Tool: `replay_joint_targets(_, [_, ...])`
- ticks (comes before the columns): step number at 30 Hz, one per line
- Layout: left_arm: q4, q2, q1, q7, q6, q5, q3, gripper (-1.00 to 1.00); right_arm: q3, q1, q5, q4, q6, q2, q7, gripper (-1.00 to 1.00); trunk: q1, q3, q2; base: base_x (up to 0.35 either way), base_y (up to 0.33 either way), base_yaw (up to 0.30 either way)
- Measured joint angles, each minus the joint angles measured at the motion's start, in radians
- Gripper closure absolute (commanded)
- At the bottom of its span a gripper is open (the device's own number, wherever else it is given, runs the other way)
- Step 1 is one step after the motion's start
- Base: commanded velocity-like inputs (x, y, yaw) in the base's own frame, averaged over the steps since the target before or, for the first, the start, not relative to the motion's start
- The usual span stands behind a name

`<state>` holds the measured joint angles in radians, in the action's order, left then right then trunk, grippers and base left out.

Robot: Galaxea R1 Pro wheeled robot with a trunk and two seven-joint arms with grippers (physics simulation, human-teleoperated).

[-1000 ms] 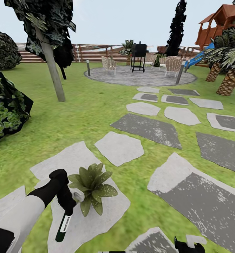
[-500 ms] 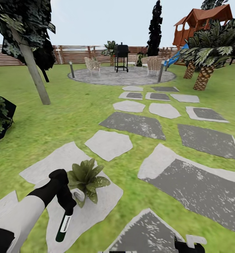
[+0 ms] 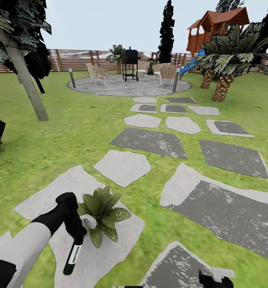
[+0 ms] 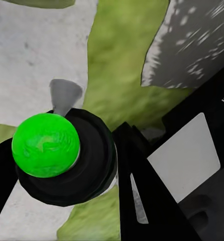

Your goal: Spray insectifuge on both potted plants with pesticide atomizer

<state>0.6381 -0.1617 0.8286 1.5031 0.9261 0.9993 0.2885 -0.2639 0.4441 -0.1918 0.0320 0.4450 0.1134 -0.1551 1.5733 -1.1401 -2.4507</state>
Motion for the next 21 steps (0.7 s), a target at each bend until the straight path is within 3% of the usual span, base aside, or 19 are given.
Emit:
replay_joint_targets(6, [0.000,-0.003,-0.004,-0.001,-0.003,0.000,0.001,1.00,0.000,0.000,0.000,0.000,0.000,0.002,-0.001,-1.00,0.000,0.000,0.000,0.006,0.005,0.000])
replay_joint_targets(10, [0.000,-0.071,-0.007,0.002,-0.013,0.000,0.000,1.00,0.000,0.000,0.000,0.000,0.000,0.002,-0.002,-1.00,0.000,0.000,0.000,0.000,0.000,0.000])
replay_joint_targets(13, [0.000,-0.100,-0.007,0.004,-0.014,-0.007,0.001,1.00,0.000,0.000,0.000,0.000,0.000,0.002,-0.002,-1.00,0.000,0.000,0.000,0.000,0.000,0.000])
replay_joint_targets(21, [0.000,-0.090,-0.007,0.003,-0.013,-0.011,0.002,1.00,0.000,0.000,0.000,0.000,0.000,0.000,-0.001,-1.00,0.000,0.000,0.000,-0.028,0.003,0.000])
